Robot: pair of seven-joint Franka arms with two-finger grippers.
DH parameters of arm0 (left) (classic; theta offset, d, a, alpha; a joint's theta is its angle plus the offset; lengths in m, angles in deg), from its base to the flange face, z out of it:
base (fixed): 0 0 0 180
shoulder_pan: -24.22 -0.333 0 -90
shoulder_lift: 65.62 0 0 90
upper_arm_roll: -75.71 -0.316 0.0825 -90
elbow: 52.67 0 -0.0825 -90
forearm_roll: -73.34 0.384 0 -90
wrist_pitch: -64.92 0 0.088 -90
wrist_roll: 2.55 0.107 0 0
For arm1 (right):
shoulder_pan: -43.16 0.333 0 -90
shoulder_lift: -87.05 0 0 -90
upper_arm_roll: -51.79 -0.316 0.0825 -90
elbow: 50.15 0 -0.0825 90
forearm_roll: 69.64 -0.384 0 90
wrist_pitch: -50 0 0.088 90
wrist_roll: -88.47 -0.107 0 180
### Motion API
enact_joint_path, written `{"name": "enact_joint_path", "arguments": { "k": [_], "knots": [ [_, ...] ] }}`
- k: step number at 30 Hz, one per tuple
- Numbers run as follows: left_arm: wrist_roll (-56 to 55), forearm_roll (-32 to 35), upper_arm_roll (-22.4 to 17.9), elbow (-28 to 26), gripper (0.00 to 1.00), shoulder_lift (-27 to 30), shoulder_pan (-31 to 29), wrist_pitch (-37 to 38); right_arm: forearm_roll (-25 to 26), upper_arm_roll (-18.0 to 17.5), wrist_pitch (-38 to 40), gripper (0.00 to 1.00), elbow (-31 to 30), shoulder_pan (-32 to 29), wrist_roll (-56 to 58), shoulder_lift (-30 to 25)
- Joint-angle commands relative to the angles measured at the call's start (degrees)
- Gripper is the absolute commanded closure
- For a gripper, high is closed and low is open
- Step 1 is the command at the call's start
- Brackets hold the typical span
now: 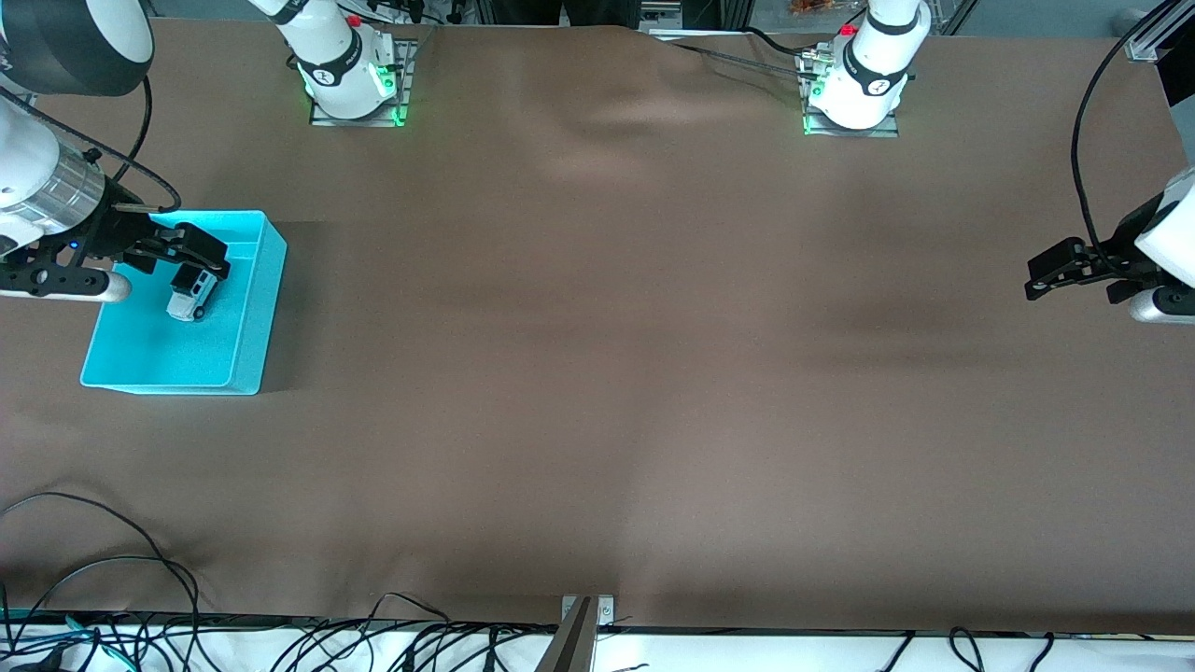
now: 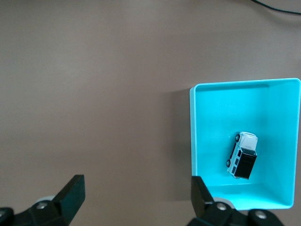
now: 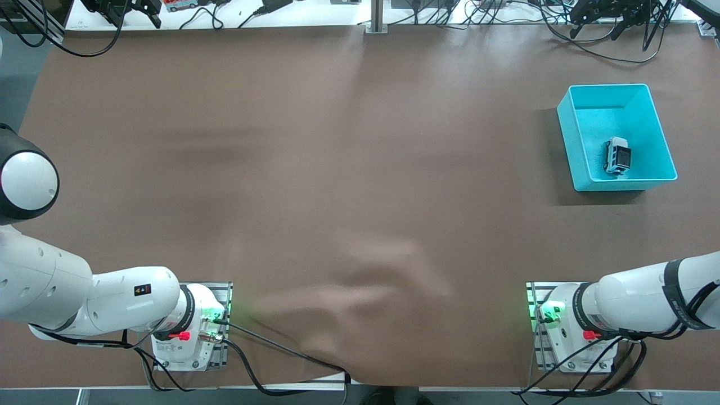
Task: Wind and store white jeep toy
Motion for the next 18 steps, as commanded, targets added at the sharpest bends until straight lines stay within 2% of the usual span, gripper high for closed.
{"name": "enact_joint_path", "arguments": {
  "k": [1,6,18],
  "knots": [
    [1.13,-1.32,-5.02,0.28,0.00,1.47,4.97,1.43,0.78,-0.19,1.64,0.00,1.60,-0.26,1.07,0.22],
    [1.13,-1.41,-8.81,0.28,0.00,1.73,8.93,1.61,0.70,-0.02,1.64,0.00,1.60,-0.26,0.98,0.22],
    [0.95,-1.41,-8.81,0.10,0.00,1.73,9.02,1.61,0.87,0.42,1.99,0.00,1.60,-0.52,0.98,0.05]
  ]
}}
